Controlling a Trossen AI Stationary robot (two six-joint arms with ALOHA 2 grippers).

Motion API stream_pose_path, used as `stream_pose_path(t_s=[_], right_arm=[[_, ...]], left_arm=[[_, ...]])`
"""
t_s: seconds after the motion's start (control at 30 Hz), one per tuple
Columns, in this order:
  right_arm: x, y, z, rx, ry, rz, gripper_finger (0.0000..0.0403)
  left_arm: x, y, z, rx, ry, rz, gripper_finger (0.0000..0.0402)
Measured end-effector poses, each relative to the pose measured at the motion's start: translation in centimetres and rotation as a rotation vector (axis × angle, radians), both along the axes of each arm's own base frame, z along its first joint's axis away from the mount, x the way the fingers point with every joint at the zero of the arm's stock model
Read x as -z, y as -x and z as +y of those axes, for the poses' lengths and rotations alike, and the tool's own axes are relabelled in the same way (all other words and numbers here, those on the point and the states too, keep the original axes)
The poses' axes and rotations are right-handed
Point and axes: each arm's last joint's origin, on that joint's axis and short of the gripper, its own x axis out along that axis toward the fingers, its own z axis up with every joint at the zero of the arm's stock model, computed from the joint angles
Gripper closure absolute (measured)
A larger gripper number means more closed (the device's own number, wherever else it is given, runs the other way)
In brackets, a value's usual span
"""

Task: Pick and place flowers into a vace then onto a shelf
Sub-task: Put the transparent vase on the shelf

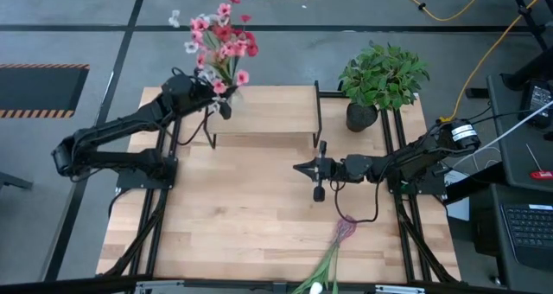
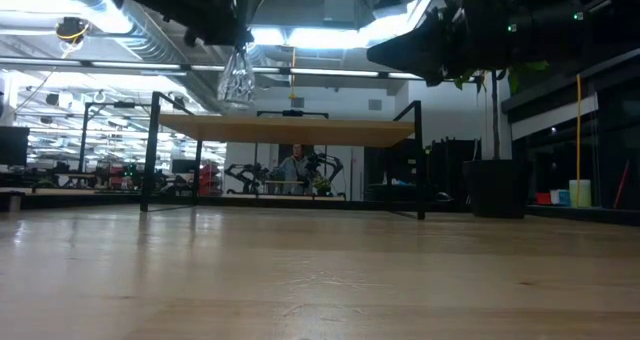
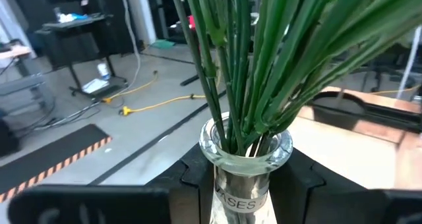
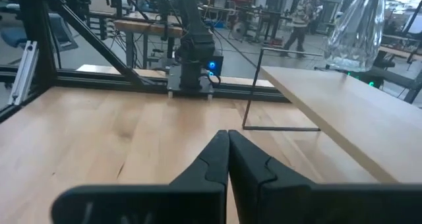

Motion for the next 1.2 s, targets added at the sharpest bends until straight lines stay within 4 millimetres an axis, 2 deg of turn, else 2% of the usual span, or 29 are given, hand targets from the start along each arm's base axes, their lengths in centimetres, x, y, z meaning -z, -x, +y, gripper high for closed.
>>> stream_pose_path(t_s=[0.3,0.6,0.83,1.2], right_arm=[[0.0,0.0,0.0,-0.007,0.016,0.007,0.0389],[0.1,0.0,0.1,-0.012,0.018,0.014,0.0389],[0.1,0.0,0.2,-0.015,0.017,0.014,0.0389],[0.1,0.0,0.2,-0.015,0.017,0.014,0.0389]], left_arm=[[1.6,0.8,1.0,-0.077,0.043,0.014,0.0303],[1.7,0.8,1.1,-0.080,0.024,0.007,0.0303],[3.7,1.1,1.3,-0.099,0.001,-0.018,0.0303],[4.2,2.0,2.2,-0.128,0.019,-0.014,0.0303]])
